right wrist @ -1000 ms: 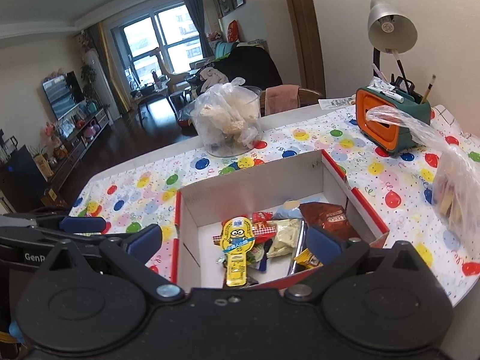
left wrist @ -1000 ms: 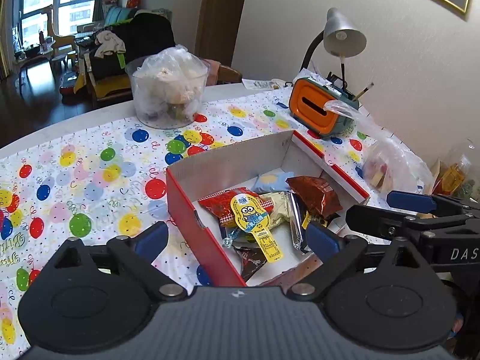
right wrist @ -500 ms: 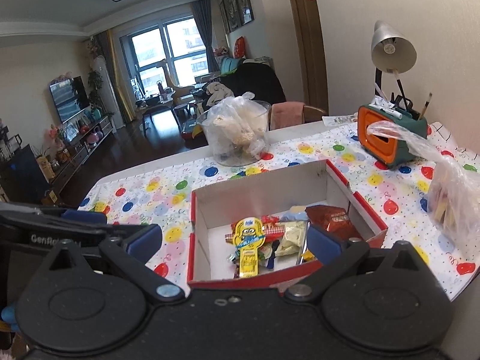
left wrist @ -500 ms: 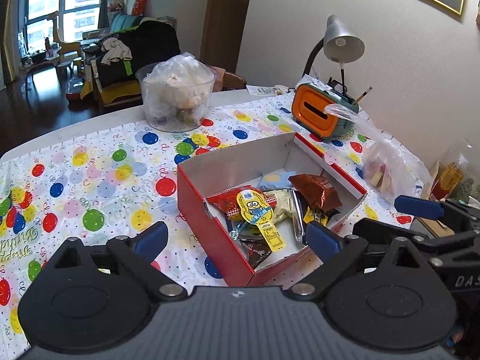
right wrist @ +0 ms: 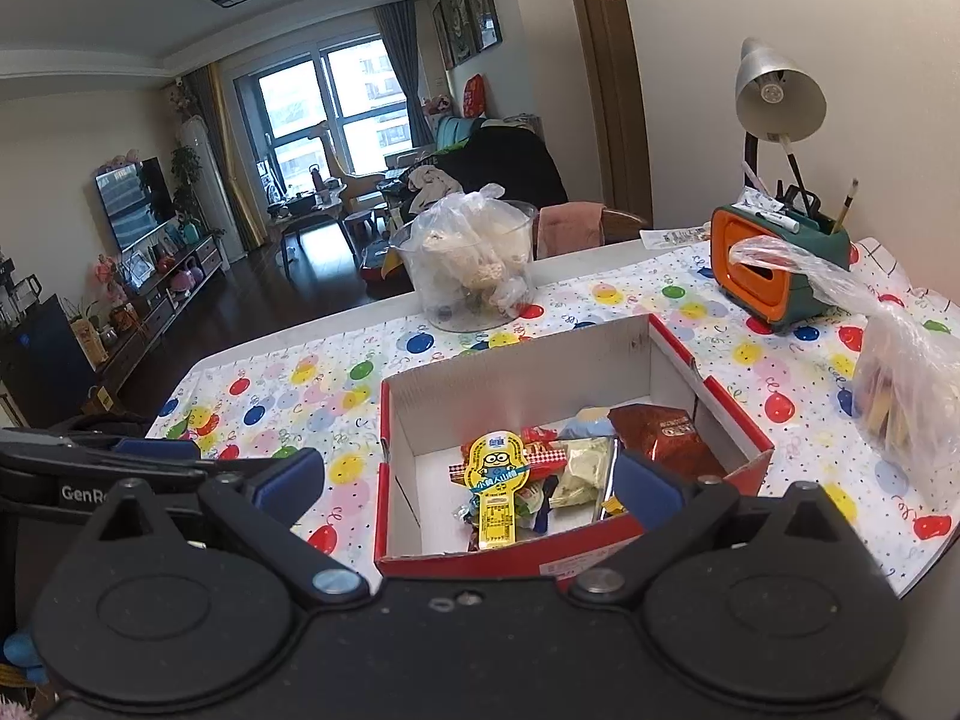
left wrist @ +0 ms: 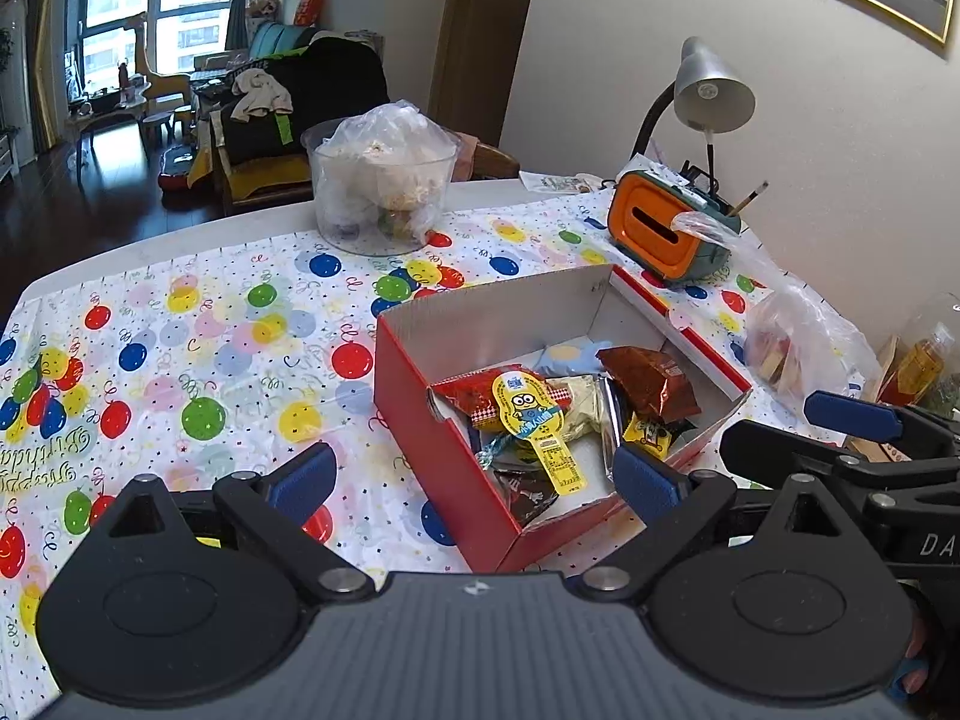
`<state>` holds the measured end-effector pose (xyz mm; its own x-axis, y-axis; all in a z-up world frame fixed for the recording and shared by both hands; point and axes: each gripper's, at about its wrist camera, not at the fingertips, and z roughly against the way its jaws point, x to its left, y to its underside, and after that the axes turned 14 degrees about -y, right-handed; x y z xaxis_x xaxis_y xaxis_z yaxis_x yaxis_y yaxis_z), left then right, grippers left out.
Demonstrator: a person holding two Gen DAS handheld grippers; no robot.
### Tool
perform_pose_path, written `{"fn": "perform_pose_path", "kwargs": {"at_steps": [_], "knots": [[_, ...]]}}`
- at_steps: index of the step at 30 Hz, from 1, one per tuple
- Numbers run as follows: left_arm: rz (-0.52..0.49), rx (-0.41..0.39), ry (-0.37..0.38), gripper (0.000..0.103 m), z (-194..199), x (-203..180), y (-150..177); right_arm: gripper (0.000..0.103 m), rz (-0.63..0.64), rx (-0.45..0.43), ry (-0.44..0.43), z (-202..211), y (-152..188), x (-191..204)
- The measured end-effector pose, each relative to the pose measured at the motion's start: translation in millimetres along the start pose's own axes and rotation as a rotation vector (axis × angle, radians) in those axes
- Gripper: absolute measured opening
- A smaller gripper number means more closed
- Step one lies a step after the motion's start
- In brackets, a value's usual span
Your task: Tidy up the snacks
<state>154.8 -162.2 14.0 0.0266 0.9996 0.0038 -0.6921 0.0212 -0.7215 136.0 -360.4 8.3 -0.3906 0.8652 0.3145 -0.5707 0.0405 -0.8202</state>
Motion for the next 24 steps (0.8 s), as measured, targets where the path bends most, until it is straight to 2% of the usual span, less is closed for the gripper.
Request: {"fn": "perform_pose_path", "kwargs": {"at_steps": [7,17,24], "knots": [[0.016,0.008,-0.009,0.099,-1.8,2.6,0.2,0.103,0.011,0.002,-0.012,-2.7,-2.4,0.9],[0.022,-0.029,-0.006,0.099,6.6,6.1,-3.5,0.103,-0.007,-0.007,0.043,-4.8,-5.0,-4.1],[0.014,-0.043,0.0,0.099,10.9,5.8,-3.1,0.103,-0.015,-0.006,0.051,-5.9,-6.1,-5.5]]}}
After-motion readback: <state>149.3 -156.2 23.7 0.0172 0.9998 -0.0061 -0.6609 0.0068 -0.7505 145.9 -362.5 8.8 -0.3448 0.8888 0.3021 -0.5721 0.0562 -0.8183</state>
